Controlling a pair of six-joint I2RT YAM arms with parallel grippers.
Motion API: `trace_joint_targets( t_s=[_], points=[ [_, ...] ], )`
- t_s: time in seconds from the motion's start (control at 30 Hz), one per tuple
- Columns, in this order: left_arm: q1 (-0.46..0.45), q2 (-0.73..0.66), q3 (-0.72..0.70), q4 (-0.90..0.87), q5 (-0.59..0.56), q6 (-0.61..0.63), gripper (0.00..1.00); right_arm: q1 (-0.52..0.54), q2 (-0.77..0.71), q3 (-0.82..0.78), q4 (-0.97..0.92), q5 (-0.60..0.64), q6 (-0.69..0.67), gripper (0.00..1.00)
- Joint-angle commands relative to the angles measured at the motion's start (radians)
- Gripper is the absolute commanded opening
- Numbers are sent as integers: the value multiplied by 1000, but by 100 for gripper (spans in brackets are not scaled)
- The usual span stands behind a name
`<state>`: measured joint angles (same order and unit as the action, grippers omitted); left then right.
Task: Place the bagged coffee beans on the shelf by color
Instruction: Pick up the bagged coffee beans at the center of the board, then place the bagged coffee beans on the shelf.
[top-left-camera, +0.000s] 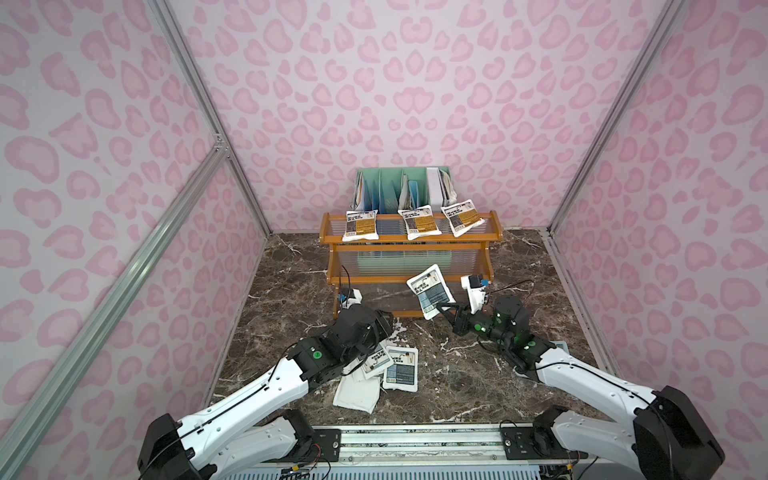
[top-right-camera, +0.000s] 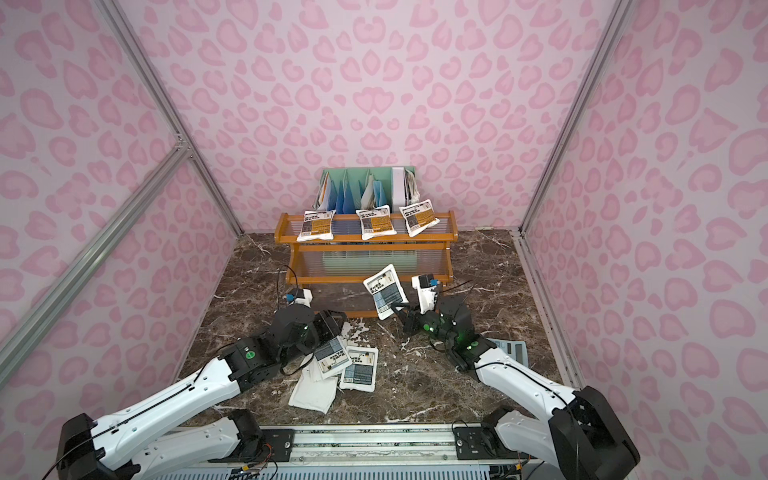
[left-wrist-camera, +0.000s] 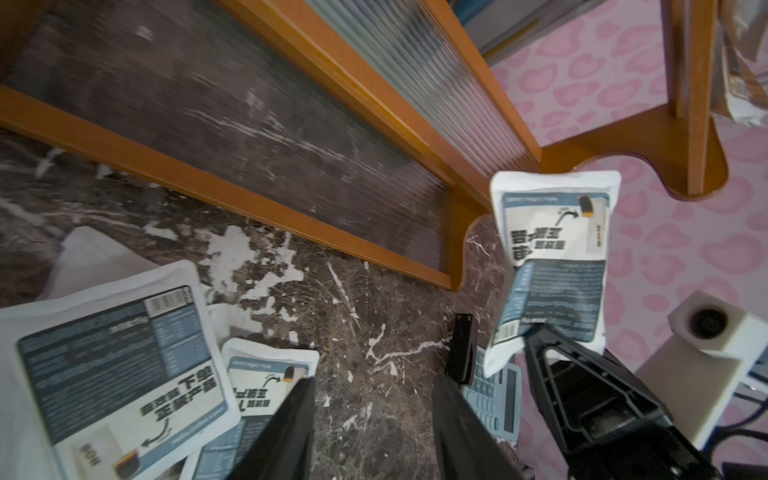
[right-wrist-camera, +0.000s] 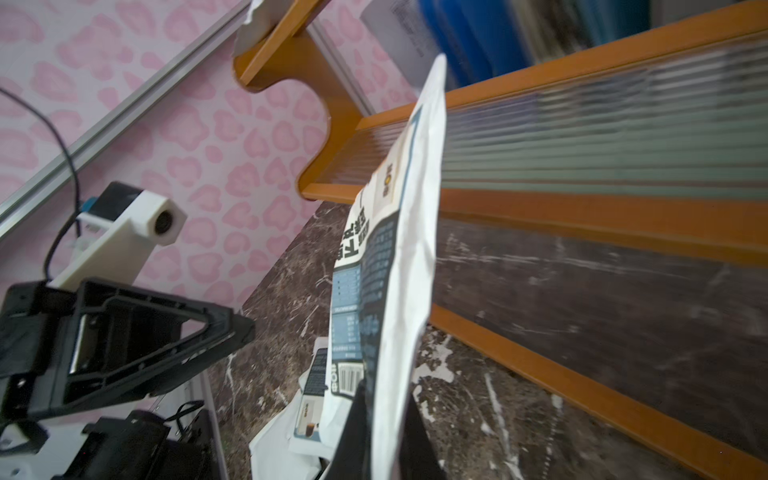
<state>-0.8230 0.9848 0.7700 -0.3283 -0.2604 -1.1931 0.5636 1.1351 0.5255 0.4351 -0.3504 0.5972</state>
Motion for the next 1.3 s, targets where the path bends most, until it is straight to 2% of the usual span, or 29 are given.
trace_joint_targets(
  t_s=[0.0, 0.3, 0.63, 0.7, 0.8, 0.87, 1.0, 1.13, 1.27],
  points=[
    [1, -8, 37, -215, -148, -48, 49, -77, -8, 44, -110, 9, -5, 0],
    [-1, -5, 44, -256, -143, -53, 49, -246, 67, 155, -159, -43, -36, 0],
    [-3, 31, 61, -257, -119, -40, 49, -268, 177, 225, -96, -38, -4, 2],
    [-2, 33, 66, -259, -120, -37, 49, -268, 184, 224, -87, -14, 13, 9],
    [-4, 32, 66, -261, -122, -37, 49, -267, 177, 201, -52, 20, 56, 38],
    [-5, 32, 64, -261, -120, -39, 49, -266, 165, 189, -44, 26, 64, 50],
    [-8, 34, 62, -263, -119, -43, 49, -266, 141, 195, -132, 77, 48, 61],
    [-13, 36, 67, -280, -126, -48, 49, -267, 93, 171, -231, 93, 29, 63],
    [-16, 17, 53, -327, -155, -74, 49, -266, -8, 83, -281, 146, 40, 64]
  ],
)
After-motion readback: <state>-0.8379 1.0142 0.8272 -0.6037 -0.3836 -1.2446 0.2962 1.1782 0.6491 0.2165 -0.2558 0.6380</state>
